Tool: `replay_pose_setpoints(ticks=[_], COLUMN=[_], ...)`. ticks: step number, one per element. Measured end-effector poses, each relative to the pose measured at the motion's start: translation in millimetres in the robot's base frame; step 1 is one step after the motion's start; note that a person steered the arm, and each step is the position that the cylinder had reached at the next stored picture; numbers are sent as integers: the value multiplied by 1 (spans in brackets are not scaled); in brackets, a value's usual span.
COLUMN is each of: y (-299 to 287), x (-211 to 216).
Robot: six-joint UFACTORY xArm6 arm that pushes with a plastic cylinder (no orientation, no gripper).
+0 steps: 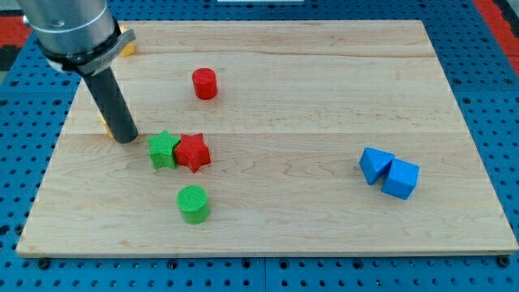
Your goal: Move green star to the green circle
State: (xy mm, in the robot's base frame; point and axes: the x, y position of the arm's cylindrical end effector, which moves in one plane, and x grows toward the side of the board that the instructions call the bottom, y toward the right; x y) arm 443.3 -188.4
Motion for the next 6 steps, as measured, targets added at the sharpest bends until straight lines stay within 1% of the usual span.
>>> replay_pose_setpoints(ticks=[1, 2, 3, 4, 6], y=[66, 30, 11, 52, 102], x=[-9, 18, 19, 46, 79])
